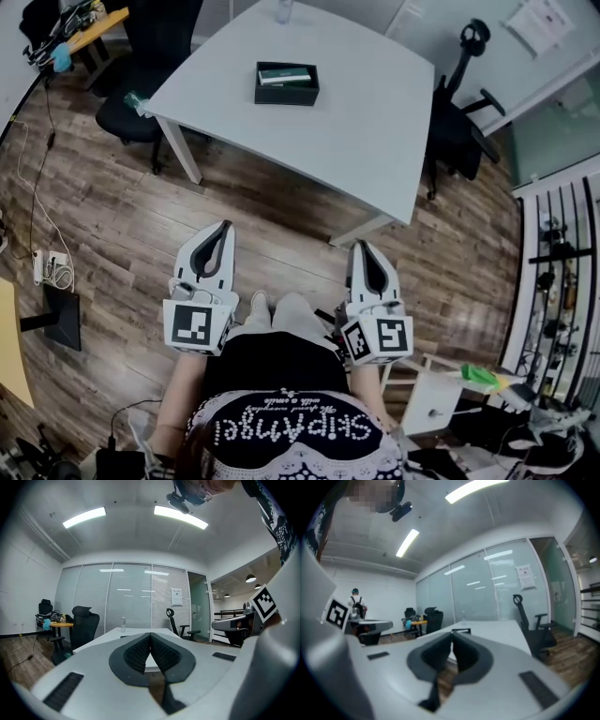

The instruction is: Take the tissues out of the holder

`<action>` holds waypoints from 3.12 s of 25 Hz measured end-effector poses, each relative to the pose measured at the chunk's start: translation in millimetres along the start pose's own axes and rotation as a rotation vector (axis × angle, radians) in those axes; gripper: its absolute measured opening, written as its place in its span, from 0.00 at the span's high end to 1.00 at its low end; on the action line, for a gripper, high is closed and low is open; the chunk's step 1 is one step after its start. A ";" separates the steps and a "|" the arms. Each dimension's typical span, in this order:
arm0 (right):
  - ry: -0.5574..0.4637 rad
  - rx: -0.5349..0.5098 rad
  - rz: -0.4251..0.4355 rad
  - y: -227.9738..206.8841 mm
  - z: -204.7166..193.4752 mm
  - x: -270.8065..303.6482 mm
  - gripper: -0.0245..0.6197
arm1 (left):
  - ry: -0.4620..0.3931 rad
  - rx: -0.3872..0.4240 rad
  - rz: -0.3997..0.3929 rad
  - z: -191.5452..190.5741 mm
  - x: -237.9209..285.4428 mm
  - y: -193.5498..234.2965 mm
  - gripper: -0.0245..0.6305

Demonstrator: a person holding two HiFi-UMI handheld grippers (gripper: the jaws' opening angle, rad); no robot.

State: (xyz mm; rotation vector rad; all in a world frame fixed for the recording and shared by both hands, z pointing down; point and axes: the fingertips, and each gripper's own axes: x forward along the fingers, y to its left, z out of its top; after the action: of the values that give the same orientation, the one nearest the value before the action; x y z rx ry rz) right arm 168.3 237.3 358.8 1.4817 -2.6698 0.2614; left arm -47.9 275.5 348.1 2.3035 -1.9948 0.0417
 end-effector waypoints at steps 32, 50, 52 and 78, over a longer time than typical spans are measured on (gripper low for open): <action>0.007 -0.018 0.144 -71.6 31.9 163.6 0.91 | -0.039 0.018 0.130 16.6 145.1 31.2 0.92; 0.008 -0.005 0.182 -100.8 30.4 186.0 0.91 | -0.058 0.041 0.171 23.7 170.0 18.5 0.92; 0.007 -0.001 0.180 -102.9 29.8 184.7 0.91 | -0.059 0.043 0.168 24.3 172.0 16.0 0.92; 0.052 0.014 0.120 -88.3 34.7 262.1 0.91 | -0.036 0.024 0.093 28.4 236.9 81.9 0.92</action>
State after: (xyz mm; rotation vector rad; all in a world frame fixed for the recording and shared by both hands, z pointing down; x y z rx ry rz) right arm 104.7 -33.7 373.7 1.3017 -2.7241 0.3230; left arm -95.8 27.9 343.7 2.2392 -2.1290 0.0310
